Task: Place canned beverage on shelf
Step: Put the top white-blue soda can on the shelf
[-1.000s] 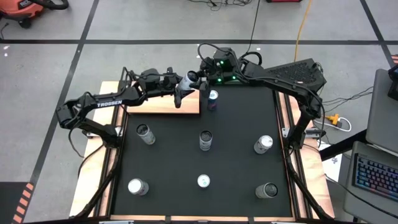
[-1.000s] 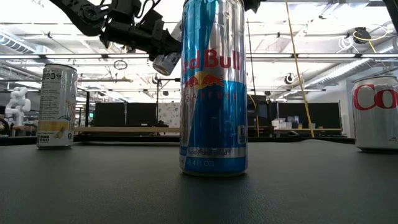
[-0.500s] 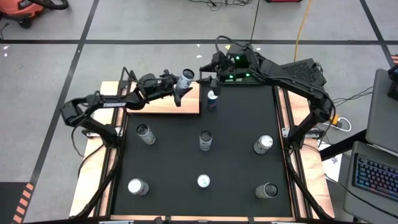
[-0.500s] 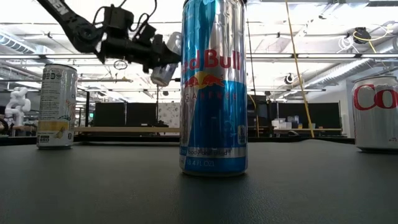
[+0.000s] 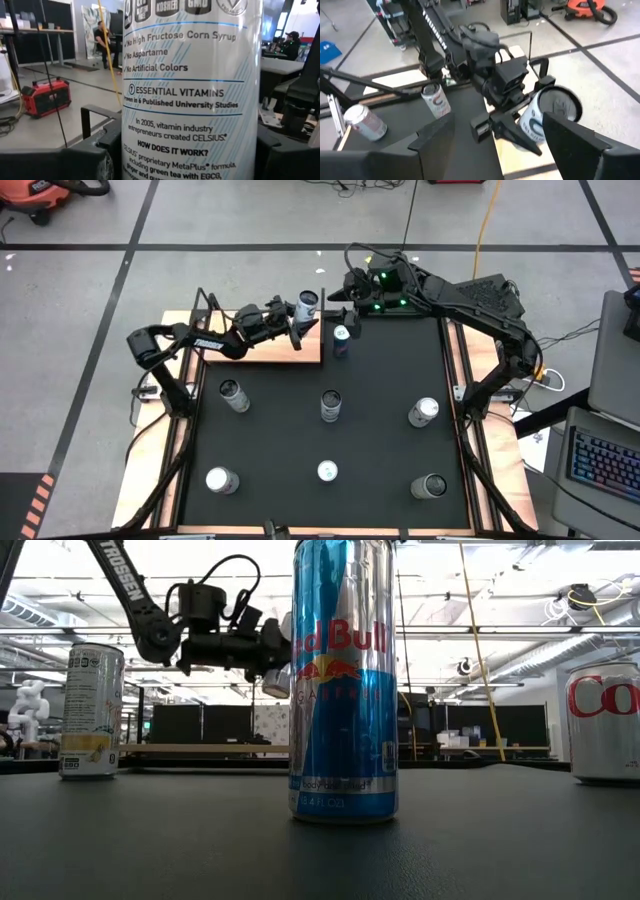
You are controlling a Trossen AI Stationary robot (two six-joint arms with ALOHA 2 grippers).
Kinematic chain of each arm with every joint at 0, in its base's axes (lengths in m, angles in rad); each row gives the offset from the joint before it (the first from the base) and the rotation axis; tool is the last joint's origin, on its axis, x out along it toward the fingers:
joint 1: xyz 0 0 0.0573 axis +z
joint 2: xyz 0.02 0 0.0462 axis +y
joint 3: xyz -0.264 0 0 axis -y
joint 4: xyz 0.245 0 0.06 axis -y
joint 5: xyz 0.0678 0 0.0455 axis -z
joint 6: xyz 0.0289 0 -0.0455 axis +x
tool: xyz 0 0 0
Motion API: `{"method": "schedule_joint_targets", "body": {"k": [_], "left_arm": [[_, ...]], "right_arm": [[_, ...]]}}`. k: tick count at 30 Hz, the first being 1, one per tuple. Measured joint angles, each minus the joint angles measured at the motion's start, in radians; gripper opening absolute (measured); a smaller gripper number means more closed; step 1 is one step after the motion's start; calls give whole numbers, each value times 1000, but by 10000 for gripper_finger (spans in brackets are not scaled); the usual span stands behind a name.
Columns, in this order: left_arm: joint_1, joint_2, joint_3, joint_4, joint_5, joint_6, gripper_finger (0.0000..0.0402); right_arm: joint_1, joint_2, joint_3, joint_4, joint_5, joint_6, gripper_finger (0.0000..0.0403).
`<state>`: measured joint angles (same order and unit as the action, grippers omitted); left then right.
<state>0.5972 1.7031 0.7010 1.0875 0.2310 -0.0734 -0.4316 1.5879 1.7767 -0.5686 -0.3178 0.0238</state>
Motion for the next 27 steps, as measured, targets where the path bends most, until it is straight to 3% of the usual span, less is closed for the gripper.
{"method": "schedule_joint_targets", "body": {"k": [16, 27], "left_arm": [[49, 112, 0, 147, 4, -1, 250], [53, 258, 1, 407, 23, -82, 251]], "right_arm": [[0, 0, 0, -12, 1, -10, 281], [0, 1, 0, -12, 1, -4, 281]]}}
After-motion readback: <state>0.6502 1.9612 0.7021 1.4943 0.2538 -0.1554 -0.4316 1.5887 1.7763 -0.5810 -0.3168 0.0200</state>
